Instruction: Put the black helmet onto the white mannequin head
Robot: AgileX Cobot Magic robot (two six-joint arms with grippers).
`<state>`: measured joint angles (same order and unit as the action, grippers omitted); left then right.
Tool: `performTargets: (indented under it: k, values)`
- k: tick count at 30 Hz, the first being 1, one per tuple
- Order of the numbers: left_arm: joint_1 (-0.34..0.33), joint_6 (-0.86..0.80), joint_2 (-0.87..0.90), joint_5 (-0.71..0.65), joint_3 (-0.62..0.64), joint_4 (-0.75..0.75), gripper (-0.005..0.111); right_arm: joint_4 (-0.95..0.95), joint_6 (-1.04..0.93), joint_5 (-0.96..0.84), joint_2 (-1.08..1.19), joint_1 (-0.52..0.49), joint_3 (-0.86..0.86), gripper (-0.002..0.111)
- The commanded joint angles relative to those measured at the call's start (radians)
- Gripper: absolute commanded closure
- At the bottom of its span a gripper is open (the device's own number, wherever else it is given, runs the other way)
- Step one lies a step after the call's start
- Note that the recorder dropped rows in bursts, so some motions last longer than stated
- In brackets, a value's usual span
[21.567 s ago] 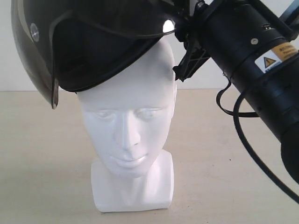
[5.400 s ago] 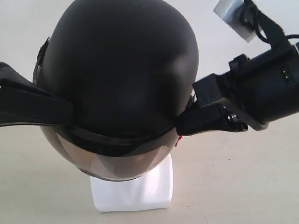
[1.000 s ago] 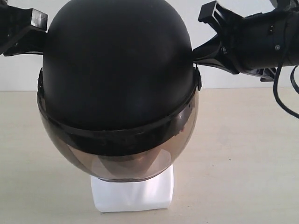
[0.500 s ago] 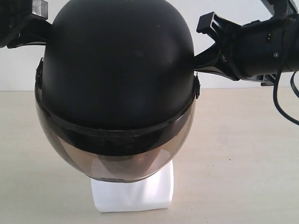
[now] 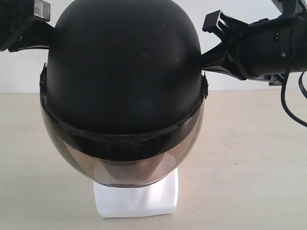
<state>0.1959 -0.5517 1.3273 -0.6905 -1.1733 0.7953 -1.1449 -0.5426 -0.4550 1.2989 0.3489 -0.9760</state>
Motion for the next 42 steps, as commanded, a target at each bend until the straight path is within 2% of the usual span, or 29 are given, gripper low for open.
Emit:
performTargets:
  k: [1,17,28,42]
  values:
    - [0.026,0.019,0.006,-0.184,0.006,0.054,0.102,-0.064,-0.042,-0.091,-0.001,0.02,-0.004,0.108]
    - [0.026,0.039,-0.034,-0.21,0.012,0.056,0.102,-0.083,-0.094,-0.049,-0.001,0.02,-0.004,0.108]
    - [0.024,0.039,-0.034,-0.187,0.012,0.05,0.102,-0.106,-0.094,-0.109,-0.001,0.02,-0.004,0.108]
    - [0.024,0.059,-0.034,-0.149,0.012,-0.03,0.102,-0.102,-0.092,-0.132,-0.06,0.02,-0.004,0.108]
